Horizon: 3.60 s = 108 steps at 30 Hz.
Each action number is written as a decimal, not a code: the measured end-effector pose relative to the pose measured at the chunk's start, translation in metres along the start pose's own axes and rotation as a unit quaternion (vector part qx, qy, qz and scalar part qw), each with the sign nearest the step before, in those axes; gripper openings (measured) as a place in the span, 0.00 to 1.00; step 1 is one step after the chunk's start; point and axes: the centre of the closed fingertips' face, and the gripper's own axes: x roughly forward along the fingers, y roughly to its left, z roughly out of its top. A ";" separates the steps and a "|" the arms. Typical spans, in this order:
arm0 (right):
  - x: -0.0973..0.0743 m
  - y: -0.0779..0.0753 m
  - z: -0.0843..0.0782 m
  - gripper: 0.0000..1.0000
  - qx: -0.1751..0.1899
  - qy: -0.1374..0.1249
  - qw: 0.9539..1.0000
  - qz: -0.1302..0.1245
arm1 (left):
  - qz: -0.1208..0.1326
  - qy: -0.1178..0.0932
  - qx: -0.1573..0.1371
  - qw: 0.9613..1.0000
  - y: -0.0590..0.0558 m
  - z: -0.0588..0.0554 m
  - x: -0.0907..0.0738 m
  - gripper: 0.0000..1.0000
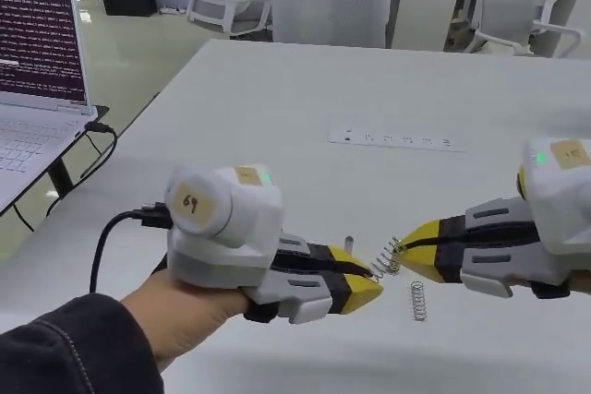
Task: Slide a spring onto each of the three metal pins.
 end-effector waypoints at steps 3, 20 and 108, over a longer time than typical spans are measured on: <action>0.000 0.001 0.003 0.00 -0.005 0.000 1.000 0.001 | -0.001 0.002 0.002 1.000 -0.001 -0.001 0.000 0.01; -0.006 0.004 0.009 0.02 -0.042 0.034 0.998 0.027 | -0.016 -0.012 0.016 1.000 -0.005 0.001 -0.002 0.01; -0.001 0.032 0.005 0.08 -0.095 0.188 0.949 0.234 | 0.012 -0.004 0.021 1.000 -0.002 -0.011 -0.030 0.30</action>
